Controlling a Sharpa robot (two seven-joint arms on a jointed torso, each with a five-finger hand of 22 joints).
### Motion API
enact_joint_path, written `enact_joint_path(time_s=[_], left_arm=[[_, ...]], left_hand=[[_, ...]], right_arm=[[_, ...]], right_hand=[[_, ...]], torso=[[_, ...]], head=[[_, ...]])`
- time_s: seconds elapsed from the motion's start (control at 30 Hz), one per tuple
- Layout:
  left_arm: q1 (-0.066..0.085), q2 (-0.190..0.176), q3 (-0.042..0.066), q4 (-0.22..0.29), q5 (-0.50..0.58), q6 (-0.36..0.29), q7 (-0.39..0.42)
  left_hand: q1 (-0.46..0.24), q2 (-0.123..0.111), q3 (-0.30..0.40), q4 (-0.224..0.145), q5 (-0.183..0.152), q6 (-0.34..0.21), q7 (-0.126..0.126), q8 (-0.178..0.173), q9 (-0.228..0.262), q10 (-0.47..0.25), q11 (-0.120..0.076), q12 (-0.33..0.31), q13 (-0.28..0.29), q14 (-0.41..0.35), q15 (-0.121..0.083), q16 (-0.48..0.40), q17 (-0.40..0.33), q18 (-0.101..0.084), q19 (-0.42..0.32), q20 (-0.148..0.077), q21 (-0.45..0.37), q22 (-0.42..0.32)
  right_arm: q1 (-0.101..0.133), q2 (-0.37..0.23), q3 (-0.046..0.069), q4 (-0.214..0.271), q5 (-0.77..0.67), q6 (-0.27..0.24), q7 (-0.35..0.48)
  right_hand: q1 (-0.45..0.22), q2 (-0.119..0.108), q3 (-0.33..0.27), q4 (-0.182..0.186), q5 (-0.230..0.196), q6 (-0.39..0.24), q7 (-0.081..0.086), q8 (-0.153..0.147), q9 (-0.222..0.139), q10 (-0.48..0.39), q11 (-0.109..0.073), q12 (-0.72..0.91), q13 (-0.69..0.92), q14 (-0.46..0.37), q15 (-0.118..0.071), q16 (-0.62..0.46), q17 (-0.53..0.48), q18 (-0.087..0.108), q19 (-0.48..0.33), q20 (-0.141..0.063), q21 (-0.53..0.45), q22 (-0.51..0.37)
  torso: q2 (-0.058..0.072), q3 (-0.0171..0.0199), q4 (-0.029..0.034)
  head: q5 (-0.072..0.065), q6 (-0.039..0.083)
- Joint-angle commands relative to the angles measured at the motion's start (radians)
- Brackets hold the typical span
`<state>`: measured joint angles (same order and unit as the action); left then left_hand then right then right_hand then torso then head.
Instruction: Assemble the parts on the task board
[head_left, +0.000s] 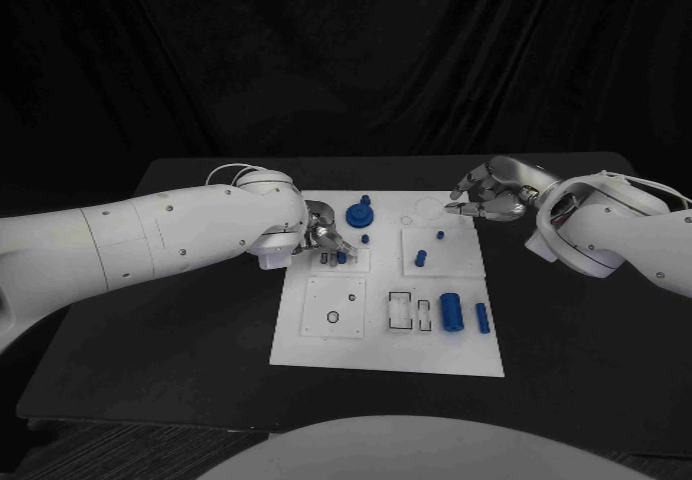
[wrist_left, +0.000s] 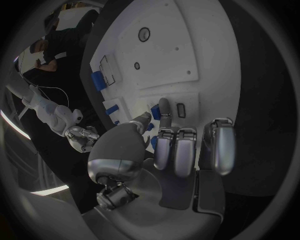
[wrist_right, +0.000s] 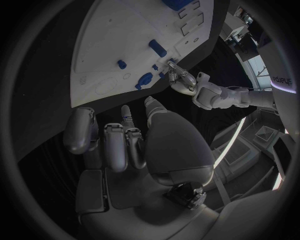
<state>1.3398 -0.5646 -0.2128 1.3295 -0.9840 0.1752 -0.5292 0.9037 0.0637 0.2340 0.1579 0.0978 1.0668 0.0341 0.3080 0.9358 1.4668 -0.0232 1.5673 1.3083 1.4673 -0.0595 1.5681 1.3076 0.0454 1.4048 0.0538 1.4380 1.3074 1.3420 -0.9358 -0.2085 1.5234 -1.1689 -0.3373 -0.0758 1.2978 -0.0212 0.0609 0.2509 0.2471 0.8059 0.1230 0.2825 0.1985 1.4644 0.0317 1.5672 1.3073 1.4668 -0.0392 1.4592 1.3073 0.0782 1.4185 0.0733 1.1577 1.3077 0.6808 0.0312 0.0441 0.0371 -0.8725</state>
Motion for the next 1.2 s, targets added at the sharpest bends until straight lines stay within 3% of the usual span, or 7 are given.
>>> enact_joint_path(time_s=[0.03, 0.73, 1.0, 1.2], left_arm=[[-0.002, 0.003, 0.001, 0.002, 0.002, -0.019, 0.023], [-0.002, -0.007, 0.001, 0.001, 0.002, -0.022, -0.010], [0.001, -0.023, 0.001, 0.009, 0.002, -0.035, -0.013], [0.007, -0.038, 0.001, 0.023, 0.002, -0.071, 0.013]], left_hand=[[0.014, 0.002, -0.009, -0.001, 0.006, 0.007, -0.004, 0.008, 0.008, 0.104, -0.008, 0.003, 0.263, 0.104, -0.009, 0.003, 0.263, 0.004, 0.004, -0.006, 0.003, 0.139], [0.030, 0.002, -0.032, 0.003, 0.005, 0.010, -0.018, 0.061, 0.083, 0.104, -0.021, 0.003, 0.263, 0.104, -0.022, 0.003, 0.263, 0.002, 0.015, -0.019, 0.005, 0.147], [0.010, -0.003, -0.066, 0.034, -0.033, -0.007, -0.019, 0.077, 0.120, 0.104, -0.023, 0.003, 0.263, 0.104, -0.025, 0.003, 0.263, 0.002, 0.018, -0.023, 0.002, 0.149], [0.001, -0.006, -0.081, 0.050, -0.040, -0.014, -0.017, 0.076, 0.128, 0.104, -0.022, 0.003, 0.263, 0.104, -0.025, 0.003, 0.263, 0.002, 0.018, -0.023, 0.000, 0.149]], right_arm=[[-0.002, -0.001, 0.001, -0.001, -0.001, 0.006, -0.017], [-0.007, -0.002, 0.001, -0.004, -0.001, 0.007, -0.016], [-0.007, -0.003, 0.001, -0.003, -0.001, 0.006, -0.016], [-0.007, -0.004, 0.001, -0.003, -0.001, 0.004, -0.015]], right_hand=[[0.009, -0.002, -0.002, -0.003, 0.006, 0.005, 0.000, 0.001, -0.001, 0.106, 0.006, 0.004, 0.264, 0.072, 0.005, -0.004, 0.135, 0.012, -0.008, 0.000, -0.003, 0.133], [0.009, -0.002, -0.003, -0.002, 0.006, 0.005, 0.000, 0.001, -0.002, 0.106, 0.006, 0.004, 0.264, 0.072, 0.005, -0.004, 0.134, 0.012, -0.009, 0.000, -0.007, 0.132], [0.006, -0.002, -0.005, 0.000, 0.007, 0.004, 0.000, 0.000, -0.002, 0.106, 0.006, 0.004, 0.264, 0.072, 0.005, -0.005, 0.133, 0.013, -0.009, 0.000, -0.009, 0.131], [0.004, -0.002, -0.006, 0.001, 0.007, 0.004, 0.000, 0.000, -0.002, 0.106, 0.006, 0.004, 0.264, 0.072, 0.005, -0.005, 0.133, 0.013, -0.009, 0.000, -0.010, 0.131]], torso=[[-0.001, -0.0002, -0.0004], [0.000, -0.0008, -0.0006], [0.000, -0.0010, 0.0001], [-0.001, -0.0004, -0.0001]], head=[[0.000, 0.000], [0.001, 0.000], [0.001, 0.000], [0.001, 0.000]])
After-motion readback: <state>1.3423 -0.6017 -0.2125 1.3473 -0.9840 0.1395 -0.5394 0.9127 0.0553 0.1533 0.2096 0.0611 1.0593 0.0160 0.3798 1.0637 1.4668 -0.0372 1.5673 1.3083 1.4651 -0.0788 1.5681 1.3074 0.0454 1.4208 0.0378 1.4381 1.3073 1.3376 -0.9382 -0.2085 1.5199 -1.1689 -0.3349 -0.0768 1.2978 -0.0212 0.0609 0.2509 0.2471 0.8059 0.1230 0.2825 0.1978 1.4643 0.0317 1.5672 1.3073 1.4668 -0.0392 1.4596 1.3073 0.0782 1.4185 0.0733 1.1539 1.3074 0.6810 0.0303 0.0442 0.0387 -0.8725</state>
